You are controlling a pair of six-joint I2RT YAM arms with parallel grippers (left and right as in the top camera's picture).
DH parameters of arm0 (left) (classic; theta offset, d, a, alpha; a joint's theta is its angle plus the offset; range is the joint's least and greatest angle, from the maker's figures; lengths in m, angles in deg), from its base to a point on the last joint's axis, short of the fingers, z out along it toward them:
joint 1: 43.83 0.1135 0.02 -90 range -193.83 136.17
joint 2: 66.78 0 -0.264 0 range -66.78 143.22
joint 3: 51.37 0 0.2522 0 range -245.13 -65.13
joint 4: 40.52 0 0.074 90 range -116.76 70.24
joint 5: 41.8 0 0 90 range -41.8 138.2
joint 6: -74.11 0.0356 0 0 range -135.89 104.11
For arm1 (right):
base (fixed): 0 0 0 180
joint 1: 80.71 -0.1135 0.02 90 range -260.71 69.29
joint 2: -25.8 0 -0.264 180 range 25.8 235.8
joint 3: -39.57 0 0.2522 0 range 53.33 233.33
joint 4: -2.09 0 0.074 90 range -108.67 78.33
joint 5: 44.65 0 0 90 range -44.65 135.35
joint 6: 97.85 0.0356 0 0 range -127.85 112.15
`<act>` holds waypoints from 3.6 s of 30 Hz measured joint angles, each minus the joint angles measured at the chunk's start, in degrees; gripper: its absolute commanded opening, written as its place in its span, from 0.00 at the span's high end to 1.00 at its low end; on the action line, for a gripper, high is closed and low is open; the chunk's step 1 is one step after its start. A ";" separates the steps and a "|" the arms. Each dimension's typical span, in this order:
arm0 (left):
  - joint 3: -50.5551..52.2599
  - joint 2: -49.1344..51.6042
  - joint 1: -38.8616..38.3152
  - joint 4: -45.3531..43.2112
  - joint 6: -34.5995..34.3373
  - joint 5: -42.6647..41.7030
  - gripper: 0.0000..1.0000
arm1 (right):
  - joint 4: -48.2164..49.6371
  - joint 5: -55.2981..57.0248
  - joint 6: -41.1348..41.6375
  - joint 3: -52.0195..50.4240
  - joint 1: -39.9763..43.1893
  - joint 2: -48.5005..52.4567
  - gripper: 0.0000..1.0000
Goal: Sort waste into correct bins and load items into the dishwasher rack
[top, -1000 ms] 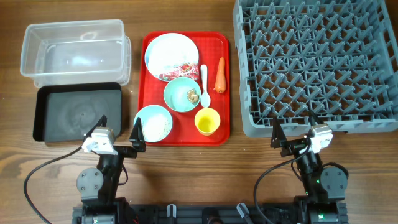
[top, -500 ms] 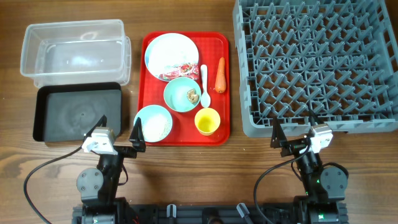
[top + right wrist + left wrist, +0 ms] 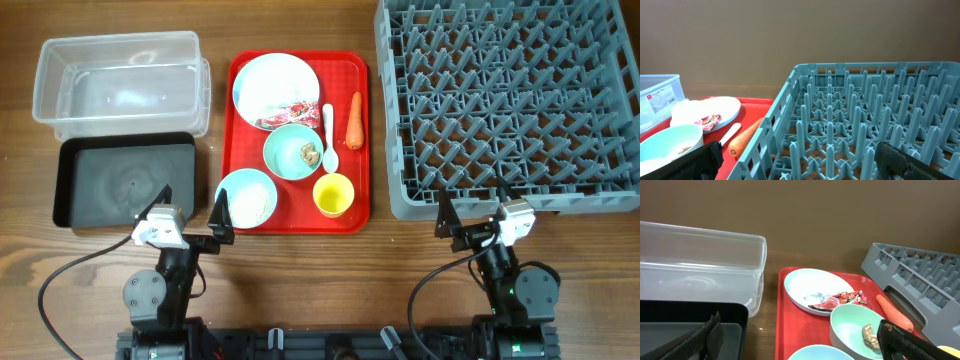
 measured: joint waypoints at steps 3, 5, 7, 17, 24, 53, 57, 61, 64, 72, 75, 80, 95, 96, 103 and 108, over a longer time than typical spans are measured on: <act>0.00 0.00 0.00 0.00 0.00 0.00 0.00 | 0.00 0.00 0.00 0.00 0.00 0.00 0.00; 0.00 0.00 0.00 0.00 0.00 0.00 0.00 | 0.00 0.00 0.00 0.00 0.00 0.00 0.00; 0.00 0.00 0.00 0.00 0.00 0.00 0.00 | 0.00 0.00 0.00 0.00 0.00 0.00 0.00; 0.04 0.00 0.00 -1.42 0.00 0.00 0.00 | 5.31 1.36 0.39 0.00 0.00 0.15 0.00; -0.02 0.02 0.00 -3.10 -3.80 -2.19 0.00 | 18.51 1.36 2.32 0.11 0.00 0.20 0.00; -101.20 92.00 -10.67 57.81 1.42 -5.55 0.00 | -34.49 -10.40 0.68 74.99 0.00 63.45 0.00; -108.02 103.73 -15.82 61.75 2.21 -1.70 0.00 | -42.23 -11.17 -0.76 84.76 0.00 71.69 0.00; -108.06 111.69 -16.39 59.12 3.06 -0.44 0.00 | -48.50 -12.31 0.94 85.83 0.00 75.32 0.00; -108.06 115.34 -16.39 56.72 3.32 -0.44 0.00 | -53.29 -12.66 3.82 85.83 0.00 78.79 0.00; -108.34 124.21 -16.52 53.90 17.38 -0.44 0.03 | -54.86 -13.07 5.90 85.81 0.00 79.73 0.00; -108.34 126.92 -16.98 52.41 19.85 -0.44 0.02 | -54.84 -13.07 5.92 85.83 0.00 79.73 0.00; -108.34 129.94 -17.90 49.22 21.38 -0.46 0.05 | -54.82 -13.07 6.12 85.83 0.00 79.73 0.00; -109.26 135.16 -17.84 45.31 22.73 0.63 0.96 | -54.80 -13.07 6.14 85.83 0.00 79.73 0.00; -109.26 135.16 -17.84 45.33 22.53 0.63 0.96 | -54.80 -13.07 6.14 85.83 0.00 79.73 0.00; -110.09 135.12 -17.62 46.29 20.48 0.50 0.96 | -54.80 -13.07 6.34 85.83 0.00 79.73 0.00; -113.22 131.71 -14.58 50.29 12.92 0.15 0.96 | -54.80 -13.07 6.54 85.83 0.00 79.73 0.00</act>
